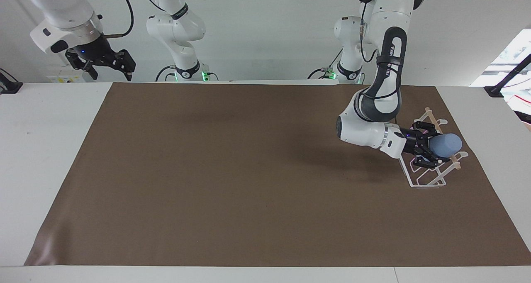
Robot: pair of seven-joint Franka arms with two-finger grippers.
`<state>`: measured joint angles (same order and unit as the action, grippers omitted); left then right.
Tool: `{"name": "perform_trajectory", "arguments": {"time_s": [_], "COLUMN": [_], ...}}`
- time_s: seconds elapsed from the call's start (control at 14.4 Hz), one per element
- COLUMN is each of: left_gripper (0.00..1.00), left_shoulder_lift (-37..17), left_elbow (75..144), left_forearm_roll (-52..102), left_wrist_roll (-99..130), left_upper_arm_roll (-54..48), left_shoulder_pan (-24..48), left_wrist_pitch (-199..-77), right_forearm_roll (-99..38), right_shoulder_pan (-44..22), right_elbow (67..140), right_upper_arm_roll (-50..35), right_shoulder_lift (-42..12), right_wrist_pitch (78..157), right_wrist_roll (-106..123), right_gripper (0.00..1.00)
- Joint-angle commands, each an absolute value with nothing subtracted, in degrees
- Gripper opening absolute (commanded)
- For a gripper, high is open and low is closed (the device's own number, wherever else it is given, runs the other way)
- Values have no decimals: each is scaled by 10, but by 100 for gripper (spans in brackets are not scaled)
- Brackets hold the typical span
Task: Hang cup on cup holder
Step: 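Lower the cup onto the wire rack hook with the left gripper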
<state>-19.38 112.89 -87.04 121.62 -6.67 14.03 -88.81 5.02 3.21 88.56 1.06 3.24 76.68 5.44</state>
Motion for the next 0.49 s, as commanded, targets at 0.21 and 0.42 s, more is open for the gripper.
{"name": "perform_trajectory", "arguments": {"time_s": [0.21,0.42], "left_gripper": [0,0], "left_shoulder_lift": [-177,-189], "left_elbow": [1163,1166], "left_forearm_roll": [-893,-893], "left_wrist_roll": [1257,1283], "left_upper_arm_roll": [-72,-72], "left_shoulder_pan": [125,120], "left_wrist_pitch": [-901,-912], "right_forearm_roll": [38,38], "right_shoulder_pan": [33,34], "right_elbow": [896,896], "right_upper_arm_roll": [11,11], "right_shoulder_lift": [42,42], "right_wrist_pitch": [766,766], "right_wrist_roll": [68,68], "right_gripper": [99,99]}}
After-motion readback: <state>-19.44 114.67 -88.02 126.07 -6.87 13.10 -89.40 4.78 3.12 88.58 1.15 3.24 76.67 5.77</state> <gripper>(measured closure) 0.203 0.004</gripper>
